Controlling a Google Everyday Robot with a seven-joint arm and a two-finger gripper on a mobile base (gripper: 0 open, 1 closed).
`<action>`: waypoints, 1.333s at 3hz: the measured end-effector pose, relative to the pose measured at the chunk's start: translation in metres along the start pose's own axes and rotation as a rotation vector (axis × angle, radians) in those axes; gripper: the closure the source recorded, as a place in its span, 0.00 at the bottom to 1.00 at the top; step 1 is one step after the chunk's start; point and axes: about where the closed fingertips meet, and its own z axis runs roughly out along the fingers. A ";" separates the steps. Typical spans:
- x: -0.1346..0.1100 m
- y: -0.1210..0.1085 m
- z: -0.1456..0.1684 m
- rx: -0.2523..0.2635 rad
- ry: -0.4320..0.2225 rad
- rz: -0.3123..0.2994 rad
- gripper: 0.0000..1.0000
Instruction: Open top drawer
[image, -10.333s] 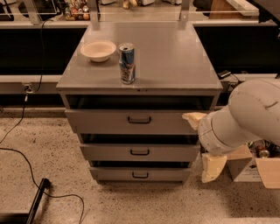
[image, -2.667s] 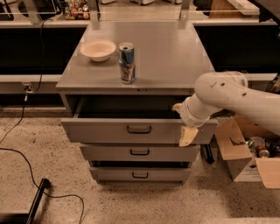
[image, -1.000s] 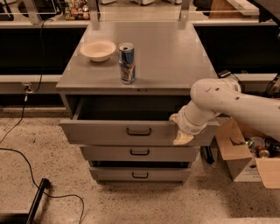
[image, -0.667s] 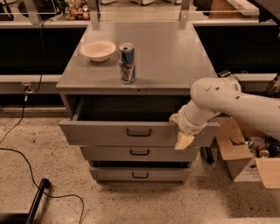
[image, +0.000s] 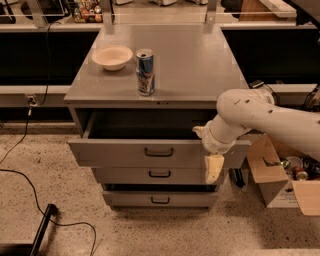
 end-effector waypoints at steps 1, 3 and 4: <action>0.000 0.000 0.000 0.000 0.000 0.000 0.00; 0.005 -0.005 -0.007 -0.105 -0.027 0.059 0.23; 0.004 0.010 -0.016 -0.169 -0.034 0.088 0.46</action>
Offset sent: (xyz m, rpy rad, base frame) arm 0.0203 -0.0104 0.0157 0.0293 0.1419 -0.0309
